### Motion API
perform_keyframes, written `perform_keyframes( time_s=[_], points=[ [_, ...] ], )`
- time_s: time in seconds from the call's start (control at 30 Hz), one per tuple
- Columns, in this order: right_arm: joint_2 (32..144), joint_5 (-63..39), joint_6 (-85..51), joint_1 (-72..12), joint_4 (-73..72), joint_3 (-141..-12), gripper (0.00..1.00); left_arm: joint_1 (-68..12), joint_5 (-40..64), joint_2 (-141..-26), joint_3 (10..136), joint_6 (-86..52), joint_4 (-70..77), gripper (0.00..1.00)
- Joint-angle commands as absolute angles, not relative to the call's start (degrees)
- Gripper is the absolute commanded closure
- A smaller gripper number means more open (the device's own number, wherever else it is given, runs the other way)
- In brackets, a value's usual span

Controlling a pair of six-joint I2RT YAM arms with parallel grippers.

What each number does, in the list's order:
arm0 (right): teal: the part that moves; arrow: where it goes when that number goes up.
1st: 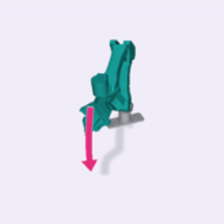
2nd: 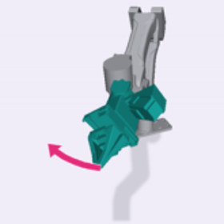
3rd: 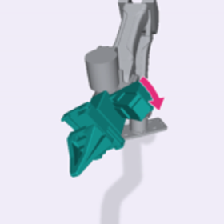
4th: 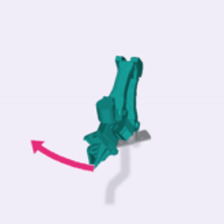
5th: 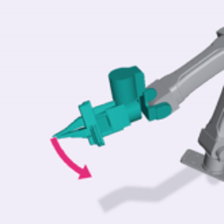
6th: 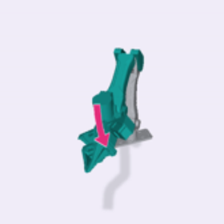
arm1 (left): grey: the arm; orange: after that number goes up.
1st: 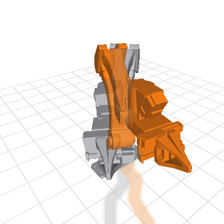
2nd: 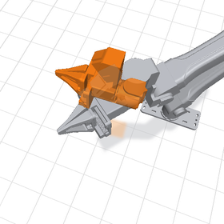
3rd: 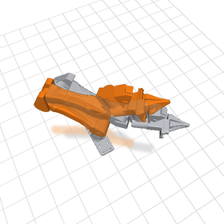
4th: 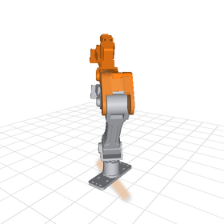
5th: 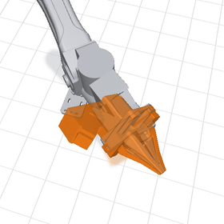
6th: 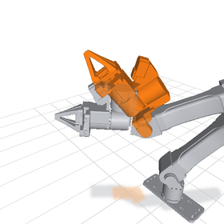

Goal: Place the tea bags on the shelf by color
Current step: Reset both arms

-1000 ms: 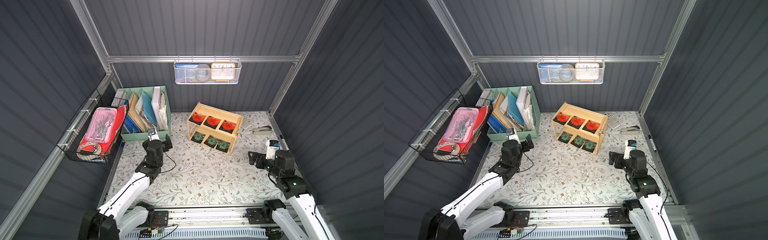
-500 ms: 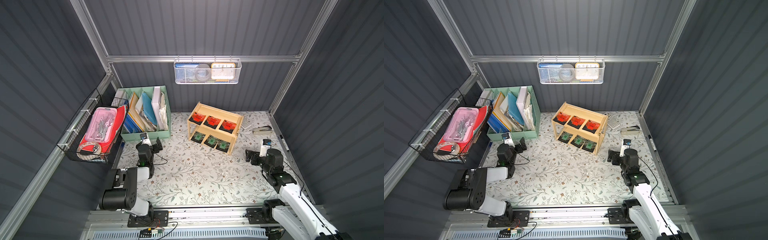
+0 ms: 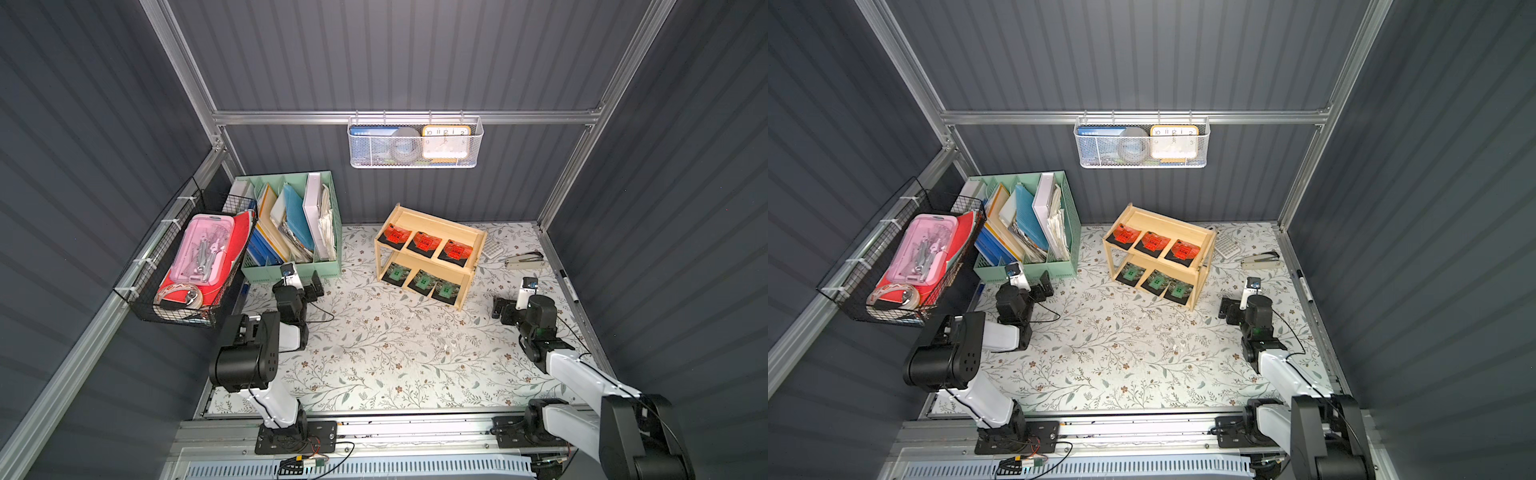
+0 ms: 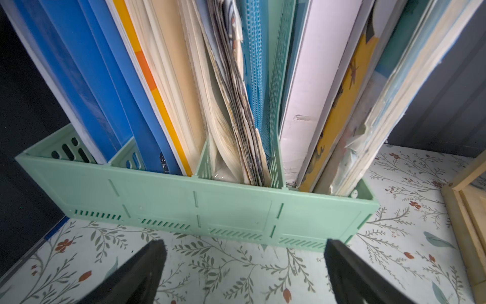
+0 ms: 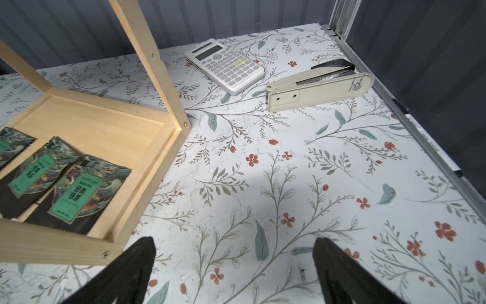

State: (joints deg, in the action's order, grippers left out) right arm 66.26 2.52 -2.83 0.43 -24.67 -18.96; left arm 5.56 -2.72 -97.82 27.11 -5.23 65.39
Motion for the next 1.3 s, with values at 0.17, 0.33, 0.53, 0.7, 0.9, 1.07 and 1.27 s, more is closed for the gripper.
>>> perform_keyframes(
  time_s=[0.17, 0.33, 0.53, 0.7, 0.9, 1.07, 1.27],
  points=[
    [78.48, -1.11, -0.98, 0.94, -42.02, -22.03, 0.01, 5.73, -4.66, -97.64, 27.93, -6.5, 65.75, 0.0],
    [87.6, -1.01, -1.04, 0.97, -53.32, -20.62, 0.01, 5.65, -5.27, -97.56, 27.86, -6.5, 65.77, 0.0],
    [87.65, 3.5, -2.9, 0.97, -46.31, -23.9, 0.01, 5.67, -4.75, -97.65, 27.93, -6.5, 65.81, 0.0],
    [89.4, 2.9, -2.16, 0.97, -52.37, -22.49, 0.01, 5.63, -4.79, -97.62, 27.95, -6.5, 65.82, 0.0],
    [89.58, 3.46, -2.31, 0.97, -53.82, -21.88, 0.01, 5.67, -4.85, -97.56, 27.86, -6.5, 65.85, 0.0],
    [89.74, 3.61, -2.46, 0.96, -54.15, -21.76, 0.01, 5.69, -3.69, -97.94, 28.35, -6.51, 65.47, 0.0],
    [89.76, 3.61, -2.43, 0.92, -54.14, -21.87, 0.01, 5.71, -4.81, -97.56, 27.9, -6.58, 65.64, 0.0]
  ],
)
